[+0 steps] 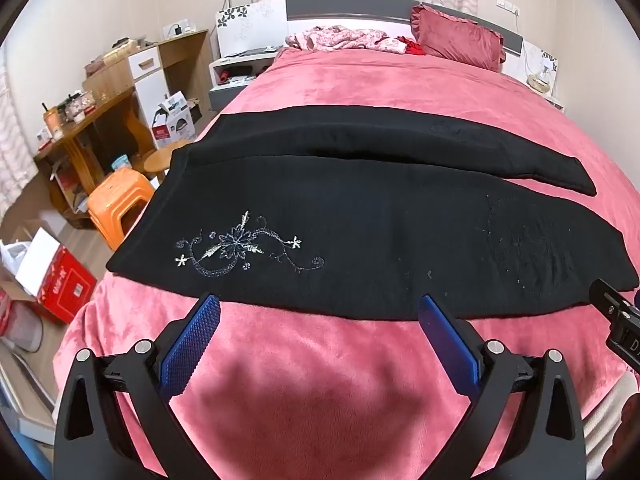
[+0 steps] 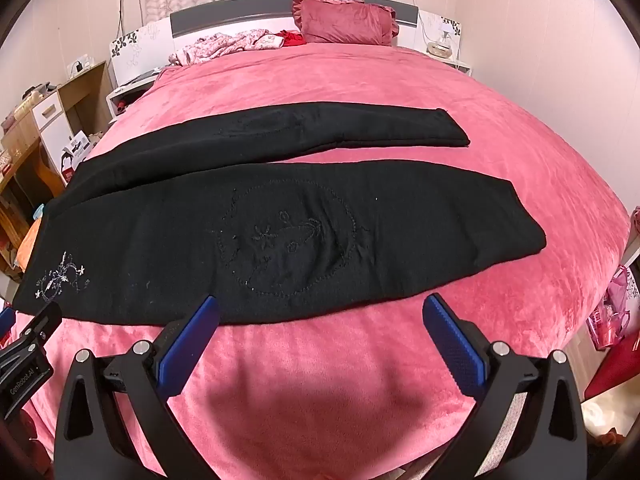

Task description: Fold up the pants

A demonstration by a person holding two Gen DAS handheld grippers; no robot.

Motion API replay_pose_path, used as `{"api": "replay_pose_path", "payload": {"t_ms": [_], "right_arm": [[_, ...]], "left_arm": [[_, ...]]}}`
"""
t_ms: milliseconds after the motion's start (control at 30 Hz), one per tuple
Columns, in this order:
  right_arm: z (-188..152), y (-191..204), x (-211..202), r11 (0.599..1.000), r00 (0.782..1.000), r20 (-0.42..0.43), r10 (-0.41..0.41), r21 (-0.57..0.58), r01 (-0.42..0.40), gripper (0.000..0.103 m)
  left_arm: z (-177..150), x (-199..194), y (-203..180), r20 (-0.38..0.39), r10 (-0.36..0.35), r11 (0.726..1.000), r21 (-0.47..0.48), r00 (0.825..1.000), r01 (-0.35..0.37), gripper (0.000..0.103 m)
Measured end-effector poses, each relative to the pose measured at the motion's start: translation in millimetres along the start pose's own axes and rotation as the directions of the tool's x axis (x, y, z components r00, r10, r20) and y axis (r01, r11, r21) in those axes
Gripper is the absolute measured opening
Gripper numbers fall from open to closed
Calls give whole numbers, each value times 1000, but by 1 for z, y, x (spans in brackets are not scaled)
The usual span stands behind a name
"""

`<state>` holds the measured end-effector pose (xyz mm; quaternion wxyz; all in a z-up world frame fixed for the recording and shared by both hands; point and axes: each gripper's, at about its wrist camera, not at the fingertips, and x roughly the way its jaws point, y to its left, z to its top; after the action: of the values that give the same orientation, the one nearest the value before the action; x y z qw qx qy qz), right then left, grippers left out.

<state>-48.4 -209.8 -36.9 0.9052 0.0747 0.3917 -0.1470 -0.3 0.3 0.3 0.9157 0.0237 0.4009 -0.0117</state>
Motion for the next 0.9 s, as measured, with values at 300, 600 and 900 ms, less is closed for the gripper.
{"api": "replay_pose_path", "payload": {"t_ms": [300,600,900], "right_arm": [[1,-1,0,1000,1000,-1,1,1,-1,101],[1,1,0,1000,1000,0,0,0,0,101],[2,0,1,1000,1000,-1,1,0,-1,101]], "left_arm": [[4,3,3,-1,-1,1000,1,1000,1,99],[3,3,2,-2,-1,1000,3,1000,1,99],[3,3,2,-3,-1,1000,3,1000,1,99]]}}
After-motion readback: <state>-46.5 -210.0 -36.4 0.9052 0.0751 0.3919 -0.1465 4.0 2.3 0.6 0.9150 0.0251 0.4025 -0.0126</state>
